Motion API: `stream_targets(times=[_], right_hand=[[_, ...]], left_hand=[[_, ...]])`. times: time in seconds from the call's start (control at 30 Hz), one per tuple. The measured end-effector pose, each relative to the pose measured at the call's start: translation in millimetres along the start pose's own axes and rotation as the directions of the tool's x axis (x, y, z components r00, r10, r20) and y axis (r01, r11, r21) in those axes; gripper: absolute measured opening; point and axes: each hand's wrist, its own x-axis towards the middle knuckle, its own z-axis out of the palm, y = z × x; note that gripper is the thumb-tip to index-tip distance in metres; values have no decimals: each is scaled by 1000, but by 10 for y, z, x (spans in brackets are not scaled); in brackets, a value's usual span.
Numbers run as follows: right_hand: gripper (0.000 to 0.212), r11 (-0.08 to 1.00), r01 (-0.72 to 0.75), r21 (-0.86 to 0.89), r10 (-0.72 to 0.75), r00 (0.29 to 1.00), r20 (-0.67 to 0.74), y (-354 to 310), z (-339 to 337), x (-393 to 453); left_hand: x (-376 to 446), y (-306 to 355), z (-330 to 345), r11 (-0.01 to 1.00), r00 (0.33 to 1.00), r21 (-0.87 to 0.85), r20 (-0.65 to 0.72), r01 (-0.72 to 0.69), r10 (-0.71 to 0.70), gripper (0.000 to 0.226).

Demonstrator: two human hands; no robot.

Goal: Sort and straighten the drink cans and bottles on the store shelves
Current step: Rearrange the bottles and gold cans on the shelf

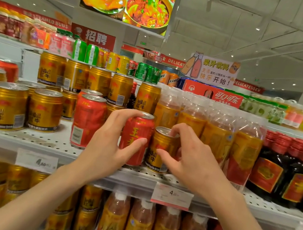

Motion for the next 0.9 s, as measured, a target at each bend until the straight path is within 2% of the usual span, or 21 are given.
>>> stream_targets(times=[0.1,0.27,0.47,0.63,0.77,0.9], right_hand=[[45,999,-3,43,4,1000,-6,22,-3,-8],[42,996,-6,89,1,998,59,68,-34,15],[40,989,1,145,-11,998,66,113,-7,41],[38,982,6,188,-6,1000,-2,125,47,8],[38,964,23,266,-9,999,-53,34,81,41],[37,931,56,360,-47,998,-34,-187,159,254]], left_hand=[[2,-6,-1,999,999,-18,26,30,-29,54],[16,9,-40,996,993,-41,87,79,-75,57],[-42,44,-109,985,992,-119,-8,121,-123,54],[-150,82,-395,966,982,-191,-43,174,-185,55],[-251,116,-663,975,980,-141,-68,174,-185,59],[-347,83,-883,980,979,-77,-80,183,-189,60]])
